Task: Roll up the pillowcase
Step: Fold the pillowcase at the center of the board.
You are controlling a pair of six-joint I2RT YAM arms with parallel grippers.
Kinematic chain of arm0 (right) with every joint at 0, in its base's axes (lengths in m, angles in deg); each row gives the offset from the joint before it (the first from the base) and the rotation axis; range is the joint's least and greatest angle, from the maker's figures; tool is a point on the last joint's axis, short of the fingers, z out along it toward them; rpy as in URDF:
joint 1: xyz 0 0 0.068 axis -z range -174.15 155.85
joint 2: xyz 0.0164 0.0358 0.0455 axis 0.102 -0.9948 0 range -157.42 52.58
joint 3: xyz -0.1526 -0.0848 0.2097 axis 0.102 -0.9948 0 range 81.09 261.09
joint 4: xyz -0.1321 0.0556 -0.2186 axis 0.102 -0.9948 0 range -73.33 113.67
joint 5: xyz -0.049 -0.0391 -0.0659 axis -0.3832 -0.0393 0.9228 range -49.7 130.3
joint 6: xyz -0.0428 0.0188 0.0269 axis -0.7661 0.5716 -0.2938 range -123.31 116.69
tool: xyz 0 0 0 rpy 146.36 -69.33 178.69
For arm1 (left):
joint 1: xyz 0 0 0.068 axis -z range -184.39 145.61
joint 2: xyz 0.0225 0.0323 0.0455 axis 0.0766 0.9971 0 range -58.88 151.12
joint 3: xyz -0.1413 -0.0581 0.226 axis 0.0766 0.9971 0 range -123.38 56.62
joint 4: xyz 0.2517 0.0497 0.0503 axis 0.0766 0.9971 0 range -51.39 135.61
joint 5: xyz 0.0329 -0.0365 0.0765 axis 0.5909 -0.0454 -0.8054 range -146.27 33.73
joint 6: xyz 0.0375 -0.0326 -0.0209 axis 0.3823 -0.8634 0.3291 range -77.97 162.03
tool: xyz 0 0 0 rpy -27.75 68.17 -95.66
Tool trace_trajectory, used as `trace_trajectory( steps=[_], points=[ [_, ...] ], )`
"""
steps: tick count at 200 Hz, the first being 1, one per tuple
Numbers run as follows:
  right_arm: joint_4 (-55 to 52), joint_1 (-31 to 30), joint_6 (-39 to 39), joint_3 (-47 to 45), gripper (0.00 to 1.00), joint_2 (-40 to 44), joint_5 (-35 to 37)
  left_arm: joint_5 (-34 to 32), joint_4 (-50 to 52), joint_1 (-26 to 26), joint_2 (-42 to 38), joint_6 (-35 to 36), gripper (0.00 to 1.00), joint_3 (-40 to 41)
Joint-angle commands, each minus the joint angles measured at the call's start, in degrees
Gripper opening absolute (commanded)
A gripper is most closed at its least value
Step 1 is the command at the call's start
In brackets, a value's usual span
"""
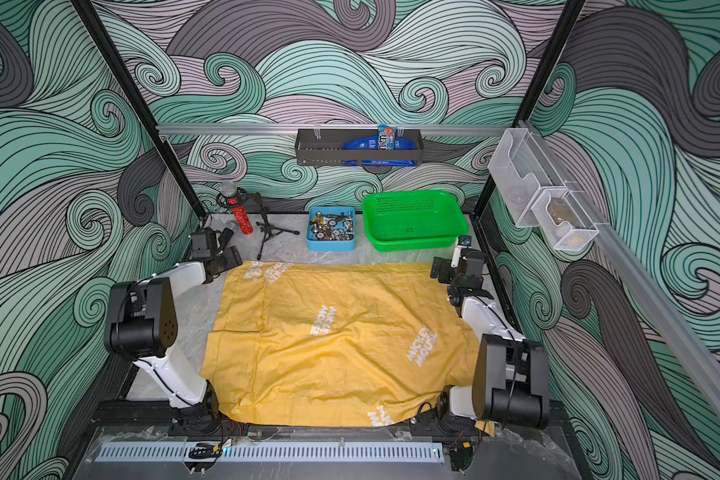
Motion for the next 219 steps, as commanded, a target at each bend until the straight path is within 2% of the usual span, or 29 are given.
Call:
trace_trajectory(
  steps=[1,22,75,139,162,192,219],
  points=[
    [-4.97,1.19,-1.17,2.1,1.0,-0.78,2.53,1.6,7.97,-0.1,4.78,0.73,0.79,-5.02],
    [-5.16,2.3,-1.39,2.56,1.0,-1.32,2.63,3.05,9.79,-0.06,9.32,1.04,0.74,-8.99],
    [-5.43,3.64,-1.83,3.26,1.0,-2.75,3.1,-1.31,13.77,0.3,15.55,3.51,0.68,-15.09],
    [-5.85,3.76,-1.79,4.8,1.0,-4.7,2.64,-2.03,13.37,3.47,13.81,6.02,0.6,-11.29],
    [-6.13,3.69,-1.78,5.44,1.0,-5.62,2.25,-3.04,13.62,3.44,13.68,6.18,0.52,-9.85],
    [-6.85,4.14,-1.96,6.65,1.0,-7.88,1.94,-1.79,13.99,3.43,14.08,6.7,0.32,-9.43],
    [-8.07,6.16,-1.66,8.62,1.0,-10.45,1.55,-1.56,14.47,3.45,13.38,6.75,0.09,-9.84]
  ],
)
